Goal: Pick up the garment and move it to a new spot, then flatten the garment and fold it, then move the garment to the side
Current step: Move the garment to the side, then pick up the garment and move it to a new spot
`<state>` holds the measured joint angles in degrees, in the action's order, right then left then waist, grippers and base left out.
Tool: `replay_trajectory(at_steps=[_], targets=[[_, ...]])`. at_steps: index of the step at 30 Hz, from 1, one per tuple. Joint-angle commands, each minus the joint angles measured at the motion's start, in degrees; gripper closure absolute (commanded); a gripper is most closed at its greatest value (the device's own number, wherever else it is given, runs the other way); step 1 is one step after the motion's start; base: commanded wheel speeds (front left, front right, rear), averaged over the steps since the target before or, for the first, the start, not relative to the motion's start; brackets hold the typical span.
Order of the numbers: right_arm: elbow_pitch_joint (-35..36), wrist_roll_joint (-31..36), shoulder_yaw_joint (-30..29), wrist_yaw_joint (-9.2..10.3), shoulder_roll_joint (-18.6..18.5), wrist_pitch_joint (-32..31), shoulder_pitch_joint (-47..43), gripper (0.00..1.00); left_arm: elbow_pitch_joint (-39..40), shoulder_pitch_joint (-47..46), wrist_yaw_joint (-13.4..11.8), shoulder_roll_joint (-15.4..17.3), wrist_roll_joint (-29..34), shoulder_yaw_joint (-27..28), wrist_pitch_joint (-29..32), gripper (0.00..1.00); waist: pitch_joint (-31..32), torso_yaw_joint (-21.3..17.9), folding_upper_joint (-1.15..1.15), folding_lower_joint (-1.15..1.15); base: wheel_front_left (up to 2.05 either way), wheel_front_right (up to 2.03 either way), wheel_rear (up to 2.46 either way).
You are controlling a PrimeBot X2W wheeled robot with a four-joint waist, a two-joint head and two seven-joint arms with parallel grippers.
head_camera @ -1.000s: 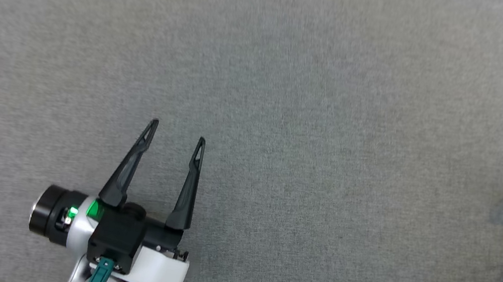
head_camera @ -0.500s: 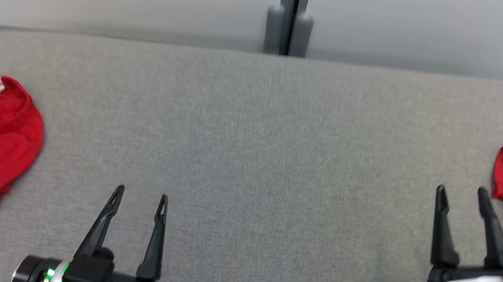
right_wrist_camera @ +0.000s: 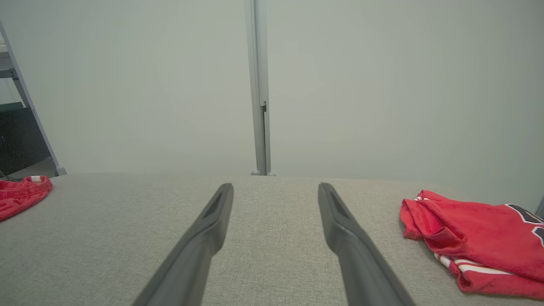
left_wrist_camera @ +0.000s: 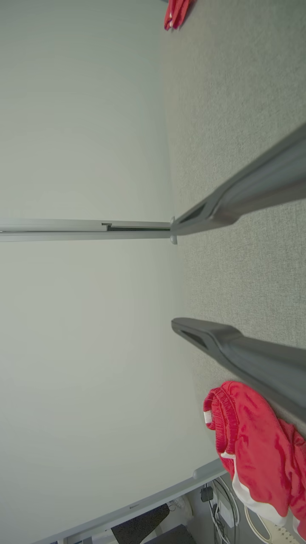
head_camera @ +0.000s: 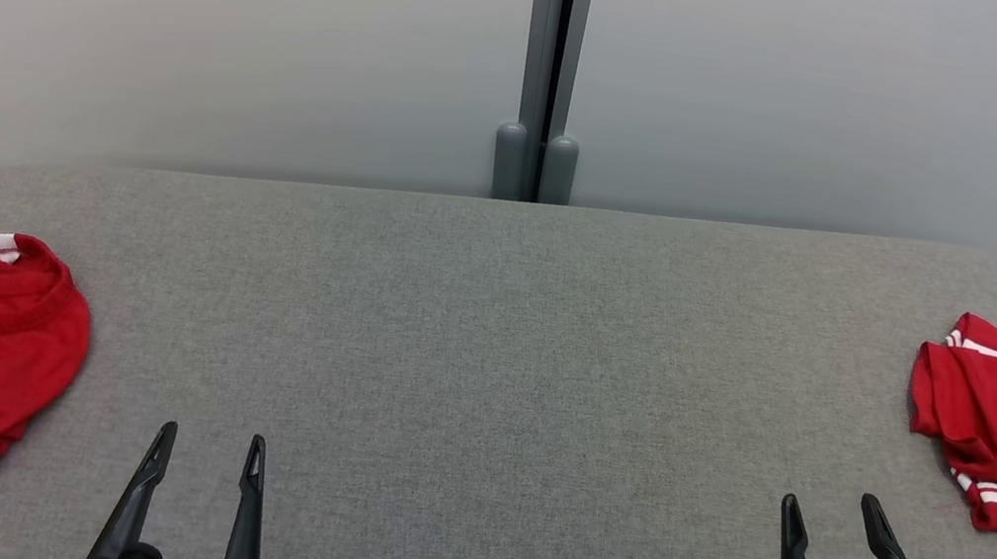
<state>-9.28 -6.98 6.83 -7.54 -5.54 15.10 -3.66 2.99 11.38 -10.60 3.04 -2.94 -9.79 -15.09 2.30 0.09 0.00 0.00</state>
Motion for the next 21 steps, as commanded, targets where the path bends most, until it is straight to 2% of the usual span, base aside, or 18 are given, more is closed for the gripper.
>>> replay_trajectory(at_steps=[1,10,21], targets=[[-0.1,-0.4,-0.1,0.11,0.2,0.1,-0.6,0.00,-0.4,0.5,0.3,0.1,0.3,0.5,-0.1,0.00,0.4,-0.3,0.00,0.00,0.00,0.00,0.00],[-1.0,-1.0,-0.2,0.10,1.5,0.1,-1.2,0.00,-3.3,1.0,1.5,0.0,0.6,1.2,-0.1,0.00,1.3,-0.5,0.00,0.00,0.00,0.00,0.00],[-1.3,-0.7,-0.8,0.10,1.8,0.1,-1.6,0.00,-4.1,0.4,1.3,-0.1,0.8,1.8,-0.1,0.00,1.2,1.2,0.00,0.00,0.00,0.00,0.00]])
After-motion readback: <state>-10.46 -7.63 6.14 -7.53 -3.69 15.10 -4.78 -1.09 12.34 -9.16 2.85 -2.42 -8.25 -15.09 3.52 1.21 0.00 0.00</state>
